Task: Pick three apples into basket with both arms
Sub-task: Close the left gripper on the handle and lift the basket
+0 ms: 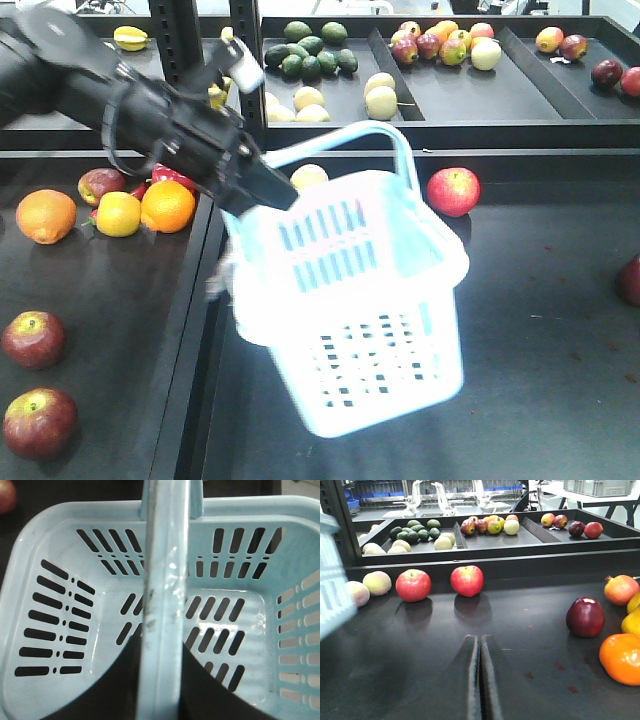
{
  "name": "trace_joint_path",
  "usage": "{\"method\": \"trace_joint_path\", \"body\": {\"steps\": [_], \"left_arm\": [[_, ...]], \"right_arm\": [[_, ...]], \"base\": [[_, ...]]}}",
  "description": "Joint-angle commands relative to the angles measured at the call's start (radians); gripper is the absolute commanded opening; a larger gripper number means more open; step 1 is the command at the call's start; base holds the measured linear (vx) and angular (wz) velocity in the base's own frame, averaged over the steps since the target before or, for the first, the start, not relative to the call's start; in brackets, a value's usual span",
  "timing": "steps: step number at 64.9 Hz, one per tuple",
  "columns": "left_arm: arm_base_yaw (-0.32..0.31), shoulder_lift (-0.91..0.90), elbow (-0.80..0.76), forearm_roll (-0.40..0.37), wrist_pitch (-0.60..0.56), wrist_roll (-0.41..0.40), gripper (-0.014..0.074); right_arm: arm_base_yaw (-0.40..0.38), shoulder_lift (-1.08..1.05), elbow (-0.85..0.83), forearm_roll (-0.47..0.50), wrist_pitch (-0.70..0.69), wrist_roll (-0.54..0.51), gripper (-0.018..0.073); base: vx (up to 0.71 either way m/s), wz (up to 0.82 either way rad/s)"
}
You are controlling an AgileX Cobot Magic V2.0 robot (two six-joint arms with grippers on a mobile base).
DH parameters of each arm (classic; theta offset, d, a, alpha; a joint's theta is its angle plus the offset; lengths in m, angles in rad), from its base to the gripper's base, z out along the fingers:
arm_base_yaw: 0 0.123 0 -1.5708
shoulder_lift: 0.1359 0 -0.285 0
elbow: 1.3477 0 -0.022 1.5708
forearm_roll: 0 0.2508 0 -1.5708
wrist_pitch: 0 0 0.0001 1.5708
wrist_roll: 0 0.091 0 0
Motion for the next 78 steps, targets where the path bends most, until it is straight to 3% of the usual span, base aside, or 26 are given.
{"method": "trace_joint_path", "body": {"steps": [1, 12, 20, 39, 44, 61, 78], "left_arm": [[-0.003, -0.120, -0.031, 0.050, 0.014, -0.179, -0.0008], [-0.003, -0.224, -0.013, 0.177, 0.014, -0.477, -0.0008], [-0.002, -0.317, 0.073, 0.189, 0.014, -0.594, -0.0007], [-0.002, -0.585, 0.408, 0.188, 0.013, -0.644, -0.0008], [-0.002, -0.638, 0.449, 0.188, 0.003, -0.690, -0.0008], [-0.002, -0.749, 0.468, 0.269, -0.110, -0.813, -0.0008], [-0.002, -0.798, 0.468, 0.292, -0.069, -0.820, -0.0008]], "right_arm": [[-0.007, -0.010, 0.011, -0.005, -0.071, -0.002, -0.0004], [-0.007, -0.010, 0.011, -0.005, -0.071, -0.002, -0.0004], [-0.007, -0.010, 0.011, -0.005, -0.071, -0.002, -0.0004], [-0.007, -0.010, 0.011, -0.005, -0.071, -0.002, -0.0004], [-0.007, -0.010, 0.011, -0.005, -0.071, -0.002, -0.0004], [-0.007, -0.010, 0.011, -0.005, -0.070, -0.002, -0.0004], [-0.007, -0.010, 0.011, -0.005, -0.070, -0.002, -0.0004]], "base": [[0.00, 0.00], [0.00, 0.00], [0.00, 0.00], [0.00, 0.00], [0.00, 0.00], [0.00, 0.00], [0.00, 0.00]]}}
